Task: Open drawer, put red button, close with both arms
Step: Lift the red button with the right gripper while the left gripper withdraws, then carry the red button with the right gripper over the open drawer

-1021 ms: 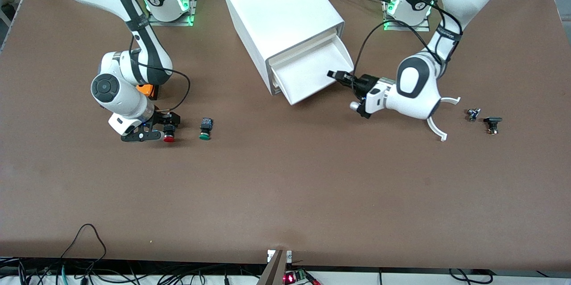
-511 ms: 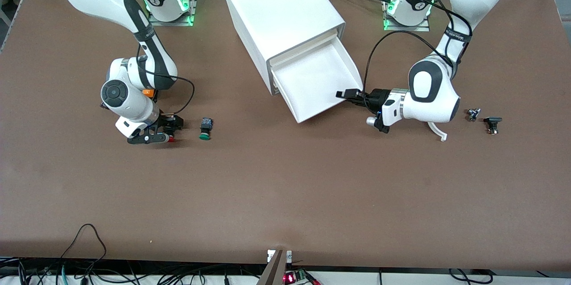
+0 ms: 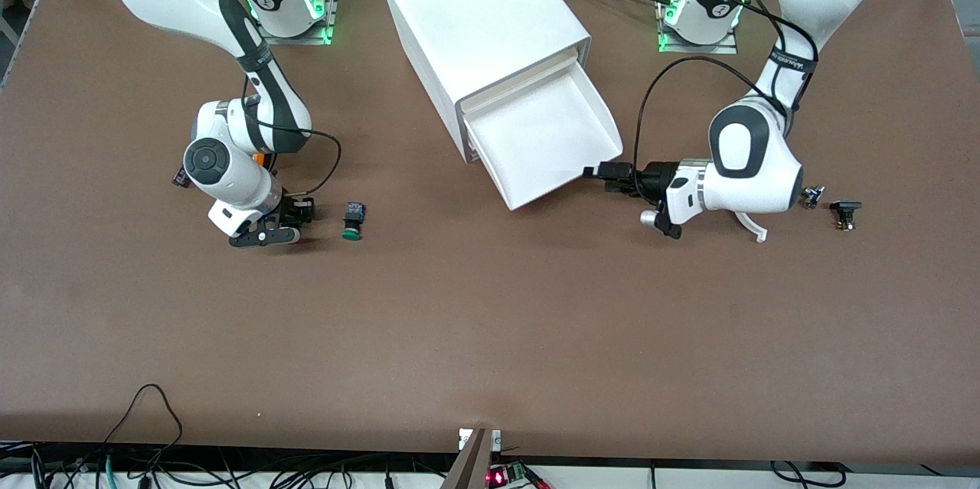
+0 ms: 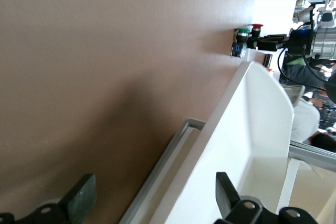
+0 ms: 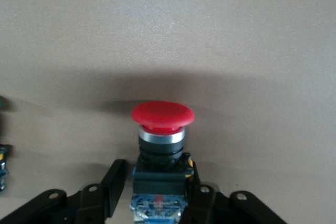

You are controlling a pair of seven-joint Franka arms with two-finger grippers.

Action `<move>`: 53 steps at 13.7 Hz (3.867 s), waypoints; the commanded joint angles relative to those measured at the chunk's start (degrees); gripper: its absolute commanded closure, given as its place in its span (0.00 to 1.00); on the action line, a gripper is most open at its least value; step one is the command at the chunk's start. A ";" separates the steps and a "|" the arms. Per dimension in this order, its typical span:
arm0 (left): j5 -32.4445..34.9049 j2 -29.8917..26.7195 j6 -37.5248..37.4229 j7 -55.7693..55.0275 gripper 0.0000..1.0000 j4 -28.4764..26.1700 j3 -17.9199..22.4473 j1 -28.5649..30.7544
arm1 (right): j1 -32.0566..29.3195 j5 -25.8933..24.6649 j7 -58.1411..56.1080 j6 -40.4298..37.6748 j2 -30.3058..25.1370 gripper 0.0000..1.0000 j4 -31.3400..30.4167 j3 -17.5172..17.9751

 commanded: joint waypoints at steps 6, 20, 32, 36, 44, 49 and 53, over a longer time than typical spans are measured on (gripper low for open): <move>0.75 -8.29 13.66 -0.89 0.00 -0.18 3.42 1.71 | -0.35 0.03 -2.44 -1.43 -3.22 0.65 3.11 0.53; 50.73 -15.57 -26.66 -14.40 0.00 27.78 14.41 5.40 | -0.43 0.64 -24.11 -27.19 -5.51 0.66 35.63 14.92; 62.89 -18.84 -22.81 -29.63 0.00 28.04 5.71 4.52 | 12.19 -13.21 -42.09 -34.13 3.09 0.68 48.90 27.87; 62.27 -19.19 -22.72 -29.72 0.00 27.60 6.06 4.70 | 16.70 -16.31 -42.70 -35.37 4.41 0.68 49.17 27.78; 62.10 -19.10 -22.72 -29.63 0.00 27.87 6.33 5.14 | 21.71 -20.71 -47.88 -35.81 9.77 0.67 50.40 27.52; 62.10 -18.84 -22.72 -29.37 0.00 27.78 6.32 5.31 | 22.42 -23.96 -48.06 -37.03 11.36 0.66 50.22 27.52; 62.10 -18.84 -22.72 -29.02 0.00 27.69 6.15 5.31 | 22.50 -24.05 -48.15 -38.62 11.89 0.66 50.05 27.69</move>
